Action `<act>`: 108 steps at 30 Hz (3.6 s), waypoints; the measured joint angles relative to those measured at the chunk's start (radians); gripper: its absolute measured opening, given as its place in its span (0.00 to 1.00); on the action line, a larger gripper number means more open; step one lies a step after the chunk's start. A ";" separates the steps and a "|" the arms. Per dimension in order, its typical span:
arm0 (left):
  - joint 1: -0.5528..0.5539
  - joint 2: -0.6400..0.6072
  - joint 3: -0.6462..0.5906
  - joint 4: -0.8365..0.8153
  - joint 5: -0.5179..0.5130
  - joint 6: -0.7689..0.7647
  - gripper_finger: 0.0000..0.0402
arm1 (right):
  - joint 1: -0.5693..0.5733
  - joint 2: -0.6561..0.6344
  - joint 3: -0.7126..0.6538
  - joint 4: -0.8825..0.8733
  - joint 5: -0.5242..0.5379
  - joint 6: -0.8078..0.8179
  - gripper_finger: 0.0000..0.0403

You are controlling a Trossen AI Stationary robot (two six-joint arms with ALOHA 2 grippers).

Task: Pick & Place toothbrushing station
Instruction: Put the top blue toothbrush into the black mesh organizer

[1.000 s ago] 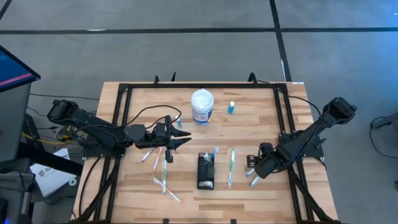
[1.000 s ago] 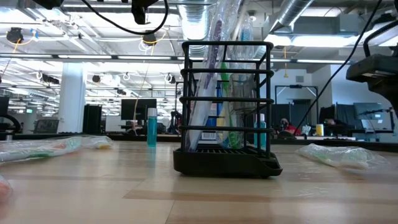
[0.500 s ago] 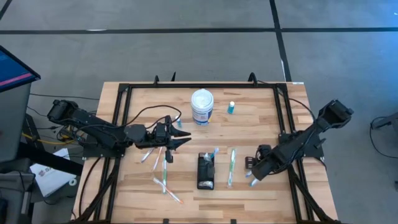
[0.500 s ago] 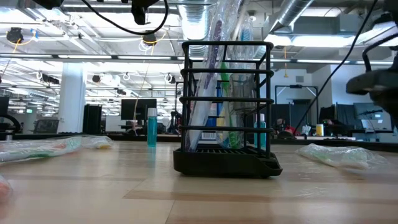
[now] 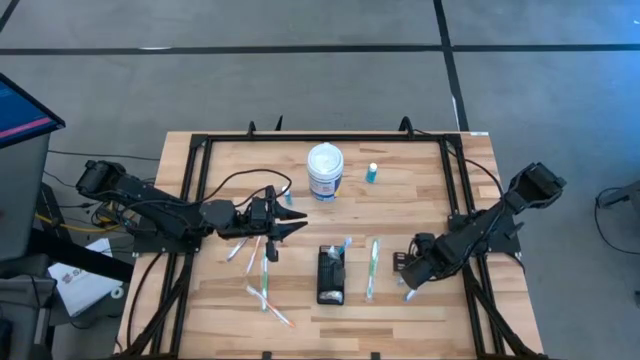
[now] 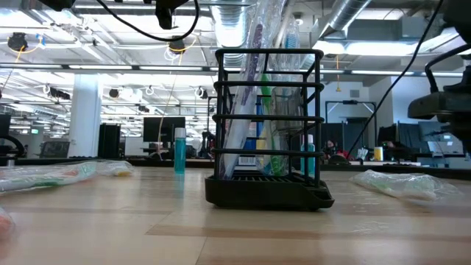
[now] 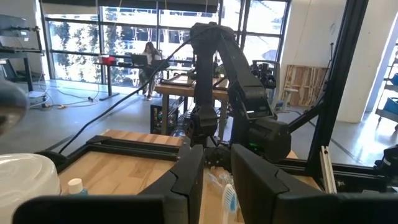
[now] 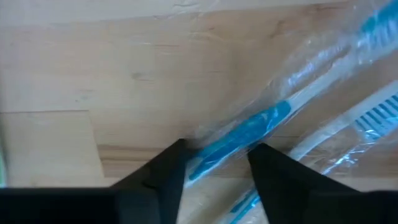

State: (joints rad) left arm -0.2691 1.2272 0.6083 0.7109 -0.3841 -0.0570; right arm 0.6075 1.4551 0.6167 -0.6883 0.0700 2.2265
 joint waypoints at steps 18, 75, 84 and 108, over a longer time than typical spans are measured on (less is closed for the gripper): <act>0.000 0.000 0.000 0.000 0.000 0.000 0.19 | 0.002 -0.004 0.003 -0.033 0.072 -0.090 0.03; 0.217 0.161 -0.001 0.307 0.201 -0.031 0.19 | -0.301 -0.122 0.467 0.385 0.610 -1.922 0.02; 0.294 0.285 0.000 0.556 0.420 -0.035 0.19 | -0.315 -0.122 0.467 0.412 0.581 -1.977 0.02; 0.293 0.386 0.106 0.571 0.445 0.008 0.35 | -0.316 -0.109 0.468 0.447 0.528 -2.003 0.03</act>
State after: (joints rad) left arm 0.0238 1.6135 0.7147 1.2816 0.0608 -0.0491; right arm 0.2913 1.3460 1.0850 -0.2409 0.5983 0.2231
